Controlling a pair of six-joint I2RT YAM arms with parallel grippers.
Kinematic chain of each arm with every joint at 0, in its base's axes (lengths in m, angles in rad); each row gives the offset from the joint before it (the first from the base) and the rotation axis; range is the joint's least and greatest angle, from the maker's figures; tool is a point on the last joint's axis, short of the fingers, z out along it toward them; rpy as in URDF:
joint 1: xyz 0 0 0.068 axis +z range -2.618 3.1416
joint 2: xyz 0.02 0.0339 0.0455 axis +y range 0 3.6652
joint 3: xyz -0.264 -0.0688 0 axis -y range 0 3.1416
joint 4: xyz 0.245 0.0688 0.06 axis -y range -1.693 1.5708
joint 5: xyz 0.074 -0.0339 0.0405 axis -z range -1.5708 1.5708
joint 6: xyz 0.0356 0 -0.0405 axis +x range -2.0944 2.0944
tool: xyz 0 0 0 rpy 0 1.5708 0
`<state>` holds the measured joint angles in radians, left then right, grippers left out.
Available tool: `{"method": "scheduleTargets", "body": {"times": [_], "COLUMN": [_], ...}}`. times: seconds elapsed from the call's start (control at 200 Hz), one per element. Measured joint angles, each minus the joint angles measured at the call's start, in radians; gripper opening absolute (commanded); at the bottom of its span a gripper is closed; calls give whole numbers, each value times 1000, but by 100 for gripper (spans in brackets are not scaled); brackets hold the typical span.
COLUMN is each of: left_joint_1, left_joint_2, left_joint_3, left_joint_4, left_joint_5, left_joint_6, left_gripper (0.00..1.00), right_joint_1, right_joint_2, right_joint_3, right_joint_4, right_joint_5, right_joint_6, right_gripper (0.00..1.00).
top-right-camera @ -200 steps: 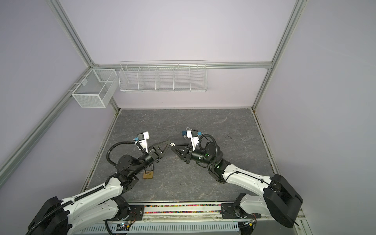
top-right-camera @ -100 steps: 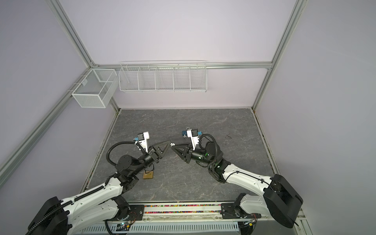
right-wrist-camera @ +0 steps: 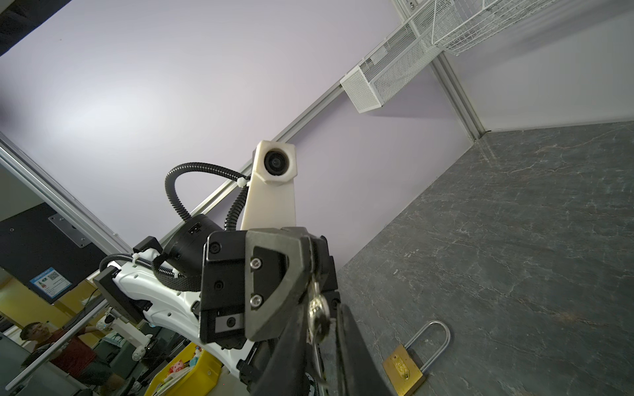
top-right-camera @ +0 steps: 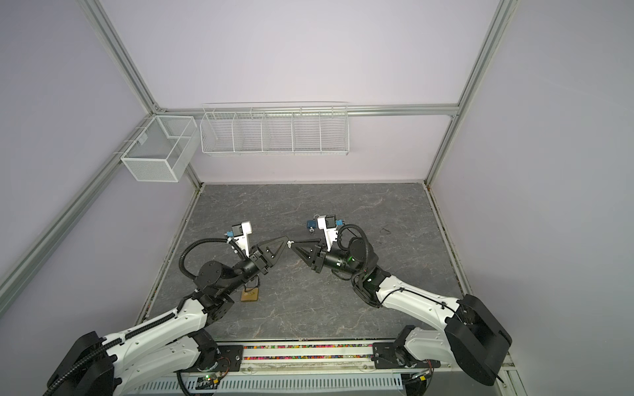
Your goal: Unlock with the key
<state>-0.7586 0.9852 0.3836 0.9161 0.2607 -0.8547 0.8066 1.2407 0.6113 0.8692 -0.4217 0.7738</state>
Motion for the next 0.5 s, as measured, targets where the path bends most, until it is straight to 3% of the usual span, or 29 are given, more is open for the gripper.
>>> {"method": "scheduleTargets", "body": {"times": [0.285,0.5], "left_joint_1": [0,0], "left_joint_2": [0,-2], "left_joint_3": [0,0], "left_joint_4": [0,1], "left_joint_5": [-1,-3], "left_joint_6": [0,0], "left_gripper": [0,0], "right_joint_1": [0,0], "right_joint_2": [29,33], "right_joint_3": [11,12], "right_joint_4": [21,27], "right_joint_5": [-23,-28], "right_joint_6": [19,27], "right_gripper": [21,10]}}
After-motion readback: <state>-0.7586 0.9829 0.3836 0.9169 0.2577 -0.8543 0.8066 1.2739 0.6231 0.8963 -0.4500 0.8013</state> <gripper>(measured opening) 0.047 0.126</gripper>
